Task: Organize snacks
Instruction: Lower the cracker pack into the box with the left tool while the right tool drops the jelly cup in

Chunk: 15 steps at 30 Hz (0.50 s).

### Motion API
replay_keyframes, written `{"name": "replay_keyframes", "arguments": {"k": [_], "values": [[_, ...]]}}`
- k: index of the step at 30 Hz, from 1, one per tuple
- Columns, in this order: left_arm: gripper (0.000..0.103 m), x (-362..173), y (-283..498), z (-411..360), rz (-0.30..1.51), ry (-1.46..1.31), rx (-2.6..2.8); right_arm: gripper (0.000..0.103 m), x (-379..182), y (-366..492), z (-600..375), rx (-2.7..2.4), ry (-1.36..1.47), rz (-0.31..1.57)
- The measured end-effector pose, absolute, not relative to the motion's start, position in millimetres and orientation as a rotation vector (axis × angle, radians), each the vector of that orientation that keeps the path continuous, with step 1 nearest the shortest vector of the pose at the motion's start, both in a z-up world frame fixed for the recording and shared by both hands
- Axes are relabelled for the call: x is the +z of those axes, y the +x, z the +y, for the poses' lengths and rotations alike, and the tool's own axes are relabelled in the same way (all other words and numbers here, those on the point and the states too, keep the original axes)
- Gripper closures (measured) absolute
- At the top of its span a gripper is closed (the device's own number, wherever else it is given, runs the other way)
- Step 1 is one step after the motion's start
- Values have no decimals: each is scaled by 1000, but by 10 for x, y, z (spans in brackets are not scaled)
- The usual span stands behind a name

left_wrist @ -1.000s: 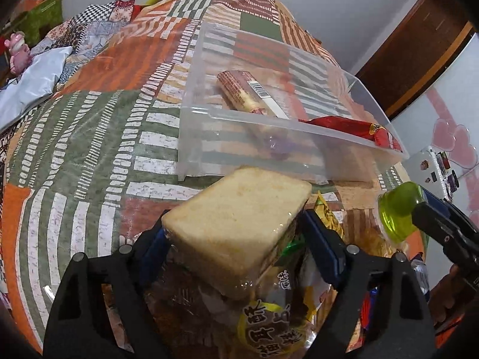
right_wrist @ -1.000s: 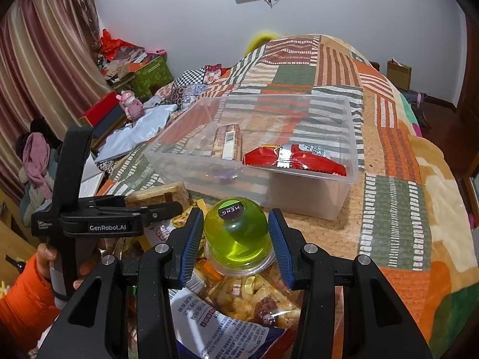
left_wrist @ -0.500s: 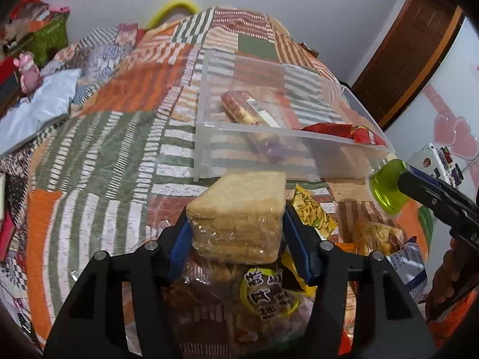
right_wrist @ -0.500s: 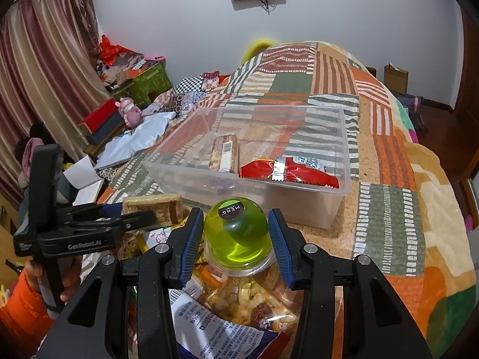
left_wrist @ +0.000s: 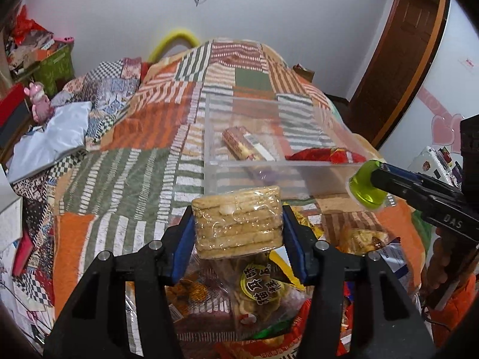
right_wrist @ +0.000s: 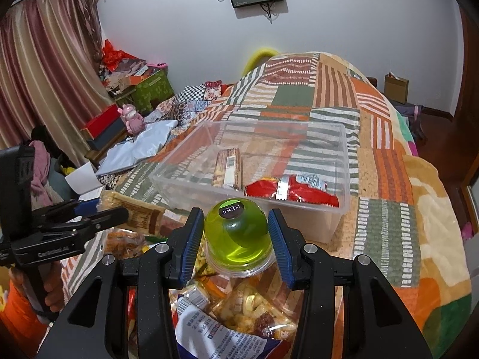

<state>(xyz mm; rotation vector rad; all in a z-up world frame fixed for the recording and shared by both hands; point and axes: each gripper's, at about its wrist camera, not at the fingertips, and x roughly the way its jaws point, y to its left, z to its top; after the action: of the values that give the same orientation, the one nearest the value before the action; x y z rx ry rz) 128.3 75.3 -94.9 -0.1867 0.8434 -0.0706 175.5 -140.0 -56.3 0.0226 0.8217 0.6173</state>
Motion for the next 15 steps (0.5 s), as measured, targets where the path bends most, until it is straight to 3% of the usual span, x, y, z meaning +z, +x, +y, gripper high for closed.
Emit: {"name": "replay_keyframes", "arguments": {"k": [7,8,10,15], "values": [[49,-715,1248,785,784,-194,-57,63,-416,1822,-1371,617,27,774],[49,-677,1248,787,774,-192,-56,68,-401,1826,-1363,617,26,768],[49,-601,1268,784,755,-186,-60,89,-341,1870,-1342,630,26,757],[49,-511,1403,750,725,-173,-63,89,-319,1978,-1271,621,9,748]]}}
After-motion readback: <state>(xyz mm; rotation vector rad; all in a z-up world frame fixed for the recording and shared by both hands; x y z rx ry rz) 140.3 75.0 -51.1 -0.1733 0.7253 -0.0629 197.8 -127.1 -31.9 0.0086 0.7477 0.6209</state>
